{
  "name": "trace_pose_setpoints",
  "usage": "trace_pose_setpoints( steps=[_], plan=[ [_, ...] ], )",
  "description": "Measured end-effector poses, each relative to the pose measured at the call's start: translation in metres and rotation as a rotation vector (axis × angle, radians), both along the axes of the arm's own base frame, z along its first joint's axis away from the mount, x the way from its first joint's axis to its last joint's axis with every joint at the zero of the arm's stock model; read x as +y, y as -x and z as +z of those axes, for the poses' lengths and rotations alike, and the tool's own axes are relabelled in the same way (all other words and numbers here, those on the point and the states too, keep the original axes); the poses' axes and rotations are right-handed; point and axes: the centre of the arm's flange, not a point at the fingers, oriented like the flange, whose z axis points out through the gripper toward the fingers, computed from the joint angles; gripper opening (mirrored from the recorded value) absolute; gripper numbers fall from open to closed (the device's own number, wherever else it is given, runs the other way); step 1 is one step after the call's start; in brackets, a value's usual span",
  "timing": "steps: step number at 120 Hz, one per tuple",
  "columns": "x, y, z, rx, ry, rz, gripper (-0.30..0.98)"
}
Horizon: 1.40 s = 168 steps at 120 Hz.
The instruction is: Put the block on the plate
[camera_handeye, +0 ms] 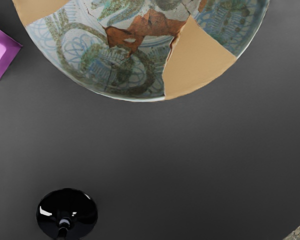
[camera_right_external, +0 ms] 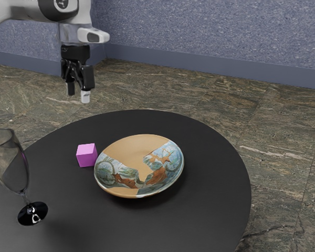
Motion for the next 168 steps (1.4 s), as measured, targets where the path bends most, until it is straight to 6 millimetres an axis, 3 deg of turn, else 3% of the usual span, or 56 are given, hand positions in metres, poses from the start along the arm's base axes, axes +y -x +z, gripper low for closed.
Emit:
trace_pose_setpoints(
  steps=[28, 39, 48, 59, 77, 92, 114, 124, 144, 160, 168],
  plan=[
    [0.011, -0.018, 0.012, -0.161, 0.03, -0.115, 0.69],
    [0.02, -0.035, -0.016, -0.148, 0.042, -0.146, 0.69],
    [0.039, -0.039, -0.03, -0.155, 0.045, -0.15, 0.69],
    [0.065, -0.026, -0.065, -0.125, 0.034, -0.126, 0.69],
    [0.102, -0.016, -0.09, -0.149, 0.031, -0.14, 0.69],
    [0.133, -0.009, -0.098, -0.184, 0.032, -0.182, 0.69],
    [0.181, 0.017, -0.12, -0.194, 0.051, -0.228, 0.69],
    [0.188, 0.027, -0.138, -0.196, 0.07, -0.276, 0.69],
    [0.197, 0.029, -0.139, -0.244, 0.094, -0.405, 0.69],
    [0.202, 0.03, -0.154, -0.251, 0.123, -0.482, 0.69],
    [0.195, 0.021, -0.174, -0.234, 0.137, -0.528, 0.69]
  ],
)
